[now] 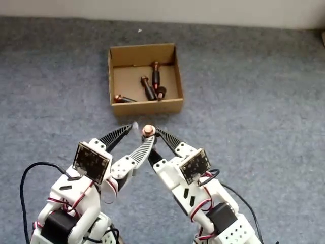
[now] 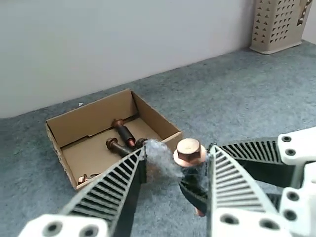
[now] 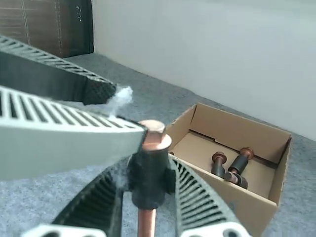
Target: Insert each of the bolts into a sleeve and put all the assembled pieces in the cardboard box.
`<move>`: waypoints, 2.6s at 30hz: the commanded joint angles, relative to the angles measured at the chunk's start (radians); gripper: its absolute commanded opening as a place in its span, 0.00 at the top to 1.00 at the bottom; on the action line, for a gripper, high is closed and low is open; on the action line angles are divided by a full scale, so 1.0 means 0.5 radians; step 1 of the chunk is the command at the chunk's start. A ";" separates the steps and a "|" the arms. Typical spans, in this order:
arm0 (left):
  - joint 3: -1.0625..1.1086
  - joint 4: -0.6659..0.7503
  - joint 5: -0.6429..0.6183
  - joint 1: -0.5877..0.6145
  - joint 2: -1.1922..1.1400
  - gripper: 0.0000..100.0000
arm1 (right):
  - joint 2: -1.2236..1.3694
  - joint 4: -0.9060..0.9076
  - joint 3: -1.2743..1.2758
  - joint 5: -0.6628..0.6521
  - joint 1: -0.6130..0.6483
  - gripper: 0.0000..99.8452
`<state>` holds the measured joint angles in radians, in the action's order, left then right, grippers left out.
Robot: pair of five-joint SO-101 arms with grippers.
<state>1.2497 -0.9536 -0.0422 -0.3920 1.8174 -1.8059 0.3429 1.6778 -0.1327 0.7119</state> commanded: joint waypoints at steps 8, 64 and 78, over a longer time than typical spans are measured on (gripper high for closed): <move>0.186 0.301 0.012 0.560 0.008 0.92 | -0.041 -0.020 0.256 -0.015 -0.404 0.99; 0.582 0.767 0.196 0.566 0.008 0.92 | 3.675 -1.168 -2.042 -0.018 -0.720 0.86; 0.597 0.776 0.209 0.569 0.008 0.92 | 2.232 -0.937 -1.201 -0.031 -0.649 1.00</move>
<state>1.5535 -0.5884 0.0514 -0.1158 1.8174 -0.5186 -0.1956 1.0303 -0.1373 0.3636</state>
